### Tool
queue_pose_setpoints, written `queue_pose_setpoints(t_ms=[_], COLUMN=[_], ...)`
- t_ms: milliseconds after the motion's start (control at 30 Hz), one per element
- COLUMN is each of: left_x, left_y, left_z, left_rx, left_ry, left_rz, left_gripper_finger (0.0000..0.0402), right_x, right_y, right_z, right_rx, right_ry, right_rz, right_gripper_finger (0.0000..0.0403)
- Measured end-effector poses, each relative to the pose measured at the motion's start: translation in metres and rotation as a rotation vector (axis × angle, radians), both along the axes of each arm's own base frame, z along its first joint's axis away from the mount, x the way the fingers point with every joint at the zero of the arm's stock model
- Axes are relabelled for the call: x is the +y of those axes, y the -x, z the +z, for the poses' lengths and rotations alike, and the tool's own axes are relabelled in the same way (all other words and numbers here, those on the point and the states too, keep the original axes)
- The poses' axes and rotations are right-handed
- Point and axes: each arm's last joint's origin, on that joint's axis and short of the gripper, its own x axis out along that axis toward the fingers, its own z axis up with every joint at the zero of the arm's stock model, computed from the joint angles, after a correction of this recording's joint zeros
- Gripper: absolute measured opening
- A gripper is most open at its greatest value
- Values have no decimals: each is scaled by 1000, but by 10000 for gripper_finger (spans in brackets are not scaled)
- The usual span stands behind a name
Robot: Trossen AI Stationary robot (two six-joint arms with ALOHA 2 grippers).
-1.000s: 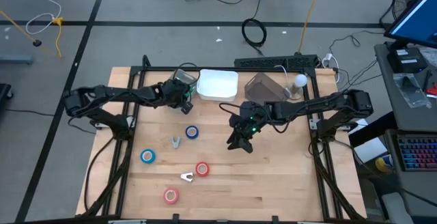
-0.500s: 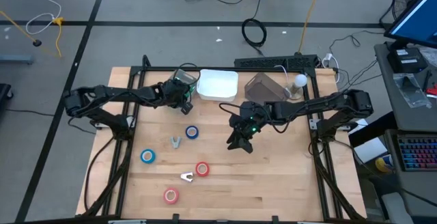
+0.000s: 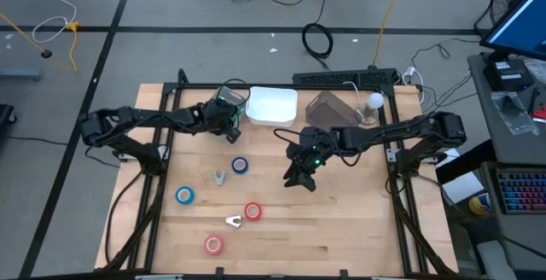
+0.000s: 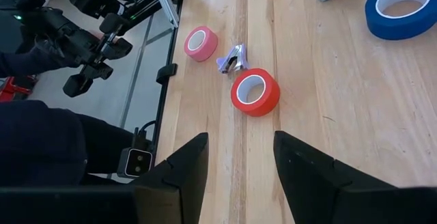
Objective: Pick and place Stapler, Stapler remover, tape
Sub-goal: Put the green stapler into the gray bin
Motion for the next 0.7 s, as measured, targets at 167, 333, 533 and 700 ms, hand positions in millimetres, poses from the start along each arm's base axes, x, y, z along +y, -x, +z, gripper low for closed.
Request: queue_pose_setpoints(t_ms=[167, 333, 533, 700], left_x=[0, 0, 0, 0], left_y=[0, 0, 0, 0], left_z=[0, 0, 0, 0], left_rx=[0, -1, -4, -8], left_ry=[0, 2, 5, 9], left_rz=[0, -1, 2, 8], left_gripper_finger=[88, 88, 88, 118], right_x=[0, 0, 0, 0], right_y=[0, 0, 0, 0], right_z=[0, 0, 0, 0], right_rx=[4, 6, 6, 6], right_ry=[-6, -10, -10, -10], right_rz=[-4, -4, -3, -3], right_gripper_finger=[160, 162, 161, 161])
